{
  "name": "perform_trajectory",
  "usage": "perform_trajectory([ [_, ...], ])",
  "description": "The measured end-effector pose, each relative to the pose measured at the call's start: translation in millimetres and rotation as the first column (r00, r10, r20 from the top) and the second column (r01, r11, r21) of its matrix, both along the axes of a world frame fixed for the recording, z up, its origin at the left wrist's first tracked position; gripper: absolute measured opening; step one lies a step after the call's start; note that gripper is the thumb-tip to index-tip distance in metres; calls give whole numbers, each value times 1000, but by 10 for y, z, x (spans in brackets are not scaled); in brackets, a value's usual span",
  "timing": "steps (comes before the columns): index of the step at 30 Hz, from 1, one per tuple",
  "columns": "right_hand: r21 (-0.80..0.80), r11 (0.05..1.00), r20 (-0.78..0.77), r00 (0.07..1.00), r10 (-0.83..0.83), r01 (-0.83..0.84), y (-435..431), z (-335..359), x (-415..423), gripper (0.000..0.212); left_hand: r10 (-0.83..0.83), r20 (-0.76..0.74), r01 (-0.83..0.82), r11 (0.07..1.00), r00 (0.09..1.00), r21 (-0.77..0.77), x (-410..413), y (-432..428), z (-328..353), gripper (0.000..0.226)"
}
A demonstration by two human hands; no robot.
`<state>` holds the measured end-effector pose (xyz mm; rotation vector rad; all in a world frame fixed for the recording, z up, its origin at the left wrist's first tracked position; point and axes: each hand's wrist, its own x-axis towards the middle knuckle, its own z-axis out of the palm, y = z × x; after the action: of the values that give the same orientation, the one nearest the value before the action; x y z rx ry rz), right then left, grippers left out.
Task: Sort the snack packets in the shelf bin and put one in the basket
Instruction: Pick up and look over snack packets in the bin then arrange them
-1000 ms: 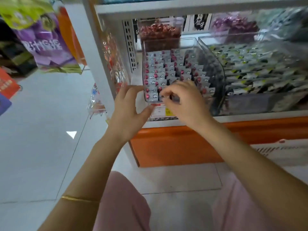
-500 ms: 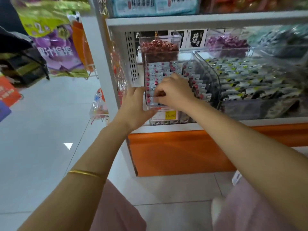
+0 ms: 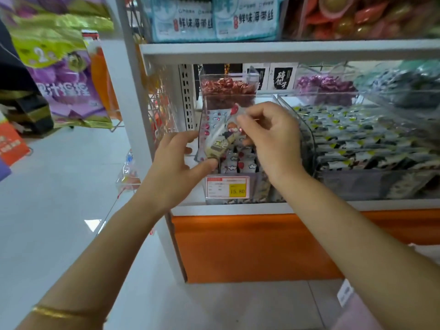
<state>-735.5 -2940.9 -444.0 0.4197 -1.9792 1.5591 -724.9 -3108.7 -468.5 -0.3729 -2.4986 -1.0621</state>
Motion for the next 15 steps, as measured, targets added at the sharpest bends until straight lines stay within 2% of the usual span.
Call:
perform_trajectory([
  [2,-180,984,74,997,22,-8,50,-54,111,9,-16,14,16,999,1000,30,49,17,2,59],
  [4,-337,940,175,978,114,-49,86,-128,193,12,-49,33,48,998,998,46,86,45,19,42],
  [7,-504,860,305,916,261,-77,157,-220,251,15,-99,162,77,987,982,141,128,68,38,22],
  [9,-530,842,363,871,331,-99,223,-260,267,16,-142,265,80,969,954,234,152,46,31,27],
  [12,-529,834,417,808,417,-158,292,-290,300,7,-217,372,81,933,902,350,184,5,2,50],
  [15,-482,858,456,786,418,-177,338,-313,307,18,-323,442,22,826,837,563,193,-50,-37,44],
])
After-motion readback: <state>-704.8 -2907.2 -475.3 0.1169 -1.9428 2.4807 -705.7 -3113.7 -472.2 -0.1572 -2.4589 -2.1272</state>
